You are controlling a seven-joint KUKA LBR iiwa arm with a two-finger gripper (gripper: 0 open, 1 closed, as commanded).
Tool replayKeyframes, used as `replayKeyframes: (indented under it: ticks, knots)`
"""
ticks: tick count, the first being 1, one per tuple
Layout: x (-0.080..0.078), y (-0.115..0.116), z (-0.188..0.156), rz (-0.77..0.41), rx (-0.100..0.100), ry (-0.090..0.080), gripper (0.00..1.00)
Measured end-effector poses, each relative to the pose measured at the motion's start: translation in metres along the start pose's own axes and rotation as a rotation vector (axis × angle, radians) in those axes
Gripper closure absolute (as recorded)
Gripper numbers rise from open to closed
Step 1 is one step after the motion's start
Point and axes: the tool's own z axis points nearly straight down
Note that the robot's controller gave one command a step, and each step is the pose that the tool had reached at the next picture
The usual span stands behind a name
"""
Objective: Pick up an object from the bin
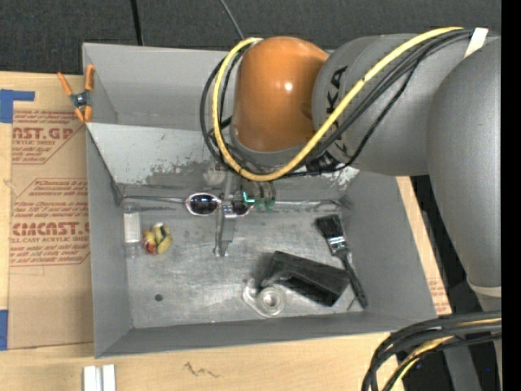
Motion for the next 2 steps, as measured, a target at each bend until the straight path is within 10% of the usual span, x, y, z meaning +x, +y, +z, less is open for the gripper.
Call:
replayKeyframes:
  ticks: [1, 2]
  knots:
    - [-0.0088, -0.0001, 0.1074, -0.011, 0.000, 0.001, 1.00]
    - [-0.0089, -0.0003, 0.1074, -0.010, 0.000, 0.001, 0.00]
